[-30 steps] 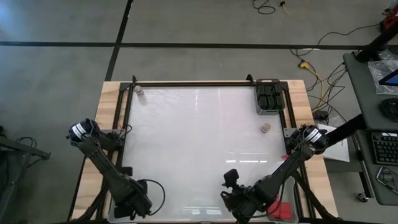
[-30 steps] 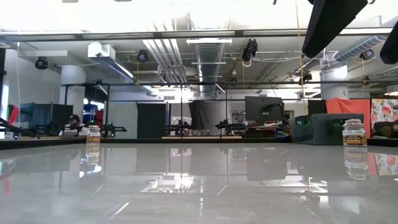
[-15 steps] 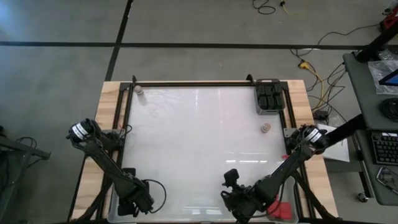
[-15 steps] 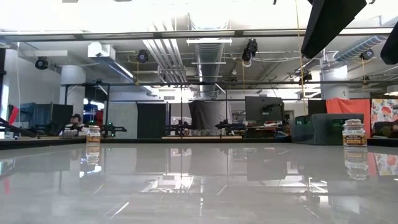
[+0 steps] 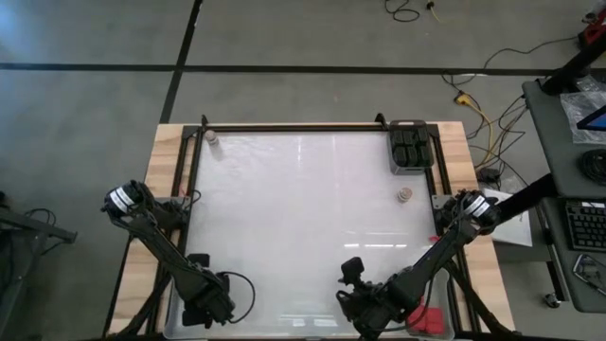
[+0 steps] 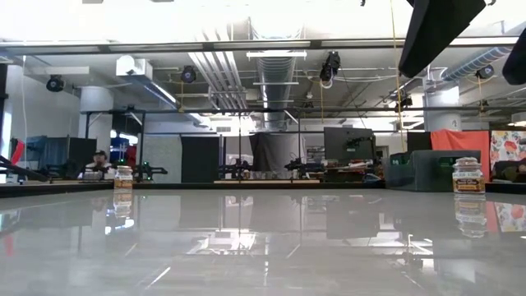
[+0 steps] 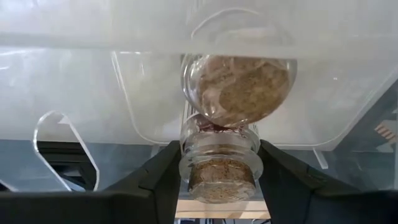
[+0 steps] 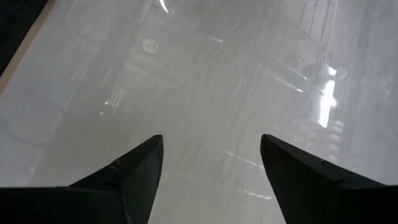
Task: Sort spices by type
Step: Put the brown seasoning bottle into the transparent bin
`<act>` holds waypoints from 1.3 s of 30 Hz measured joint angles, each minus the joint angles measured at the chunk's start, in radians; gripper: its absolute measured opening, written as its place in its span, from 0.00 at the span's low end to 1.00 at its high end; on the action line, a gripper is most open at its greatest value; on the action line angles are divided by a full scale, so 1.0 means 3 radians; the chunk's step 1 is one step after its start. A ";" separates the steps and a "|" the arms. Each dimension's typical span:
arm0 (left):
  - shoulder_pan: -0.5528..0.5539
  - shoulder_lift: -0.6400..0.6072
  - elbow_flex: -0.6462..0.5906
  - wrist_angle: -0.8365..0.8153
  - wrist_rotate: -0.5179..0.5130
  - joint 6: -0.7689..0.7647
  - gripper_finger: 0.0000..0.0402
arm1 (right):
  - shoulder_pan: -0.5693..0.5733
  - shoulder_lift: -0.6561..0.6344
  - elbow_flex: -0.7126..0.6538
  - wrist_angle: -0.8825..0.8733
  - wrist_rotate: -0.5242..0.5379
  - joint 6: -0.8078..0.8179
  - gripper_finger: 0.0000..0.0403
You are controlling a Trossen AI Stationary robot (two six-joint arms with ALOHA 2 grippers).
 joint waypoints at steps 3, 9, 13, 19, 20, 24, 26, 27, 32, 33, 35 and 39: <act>0.0000 0.0000 -0.0002 0.0000 -0.0001 0.0001 0.44 | 0.0000 0.0000 0.0000 0.0000 0.0000 0.0000 0.63; 0.0000 0.0000 -0.0001 0.0004 -0.0001 0.0046 0.52 | 0.0000 0.0000 0.0000 0.0001 0.0000 0.0000 0.64; 0.0000 -0.0001 0.0044 0.0011 -0.0001 0.0046 0.54 | 0.0000 0.0000 0.0000 0.0003 -0.0001 0.0000 0.67; 0.0000 -0.0001 0.0158 -0.0099 0.0000 0.0040 0.54 | 0.0000 0.0000 0.0000 0.0006 -0.0001 0.0000 0.71; 0.0000 -0.0001 0.0183 -0.0168 -0.0001 0.0039 0.54 | 0.0000 0.0000 0.0000 0.0006 -0.0001 0.0000 0.71; 0.0000 -0.0001 0.0282 -0.0438 -0.0001 0.0051 0.54 | 0.0000 0.0000 0.0000 0.0008 -0.0001 0.0001 0.74; 0.0000 -0.0001 0.0335 -0.0603 -0.0006 0.0060 0.54 | 0.0000 0.0000 0.0000 0.0009 -0.0001 0.0001 0.75; 0.0000 -0.0001 0.0366 -0.0701 -0.0050 0.0060 0.54 | 0.0000 0.0000 0.0000 0.0009 -0.0001 0.0001 0.75; 0.0009 -0.0001 0.0583 -0.1116 -0.0583 0.0027 0.54 | 0.0000 0.0000 0.0000 0.0009 -0.0001 0.0000 0.77; 0.0020 -0.0003 0.0639 -0.1162 -0.0711 0.0028 0.54 | 0.0000 0.0000 0.0000 0.0009 -0.0001 -0.0001 0.78; 0.0052 -0.0014 0.0755 -0.1204 -0.0965 0.0029 0.53 | 0.0000 0.0000 0.0000 0.0009 -0.0001 -0.0010 0.79; 0.0132 -0.0035 0.1026 -0.1395 -0.1467 0.0044 0.51 | 0.0001 0.0000 0.0000 0.0011 -0.0001 -0.0051 0.80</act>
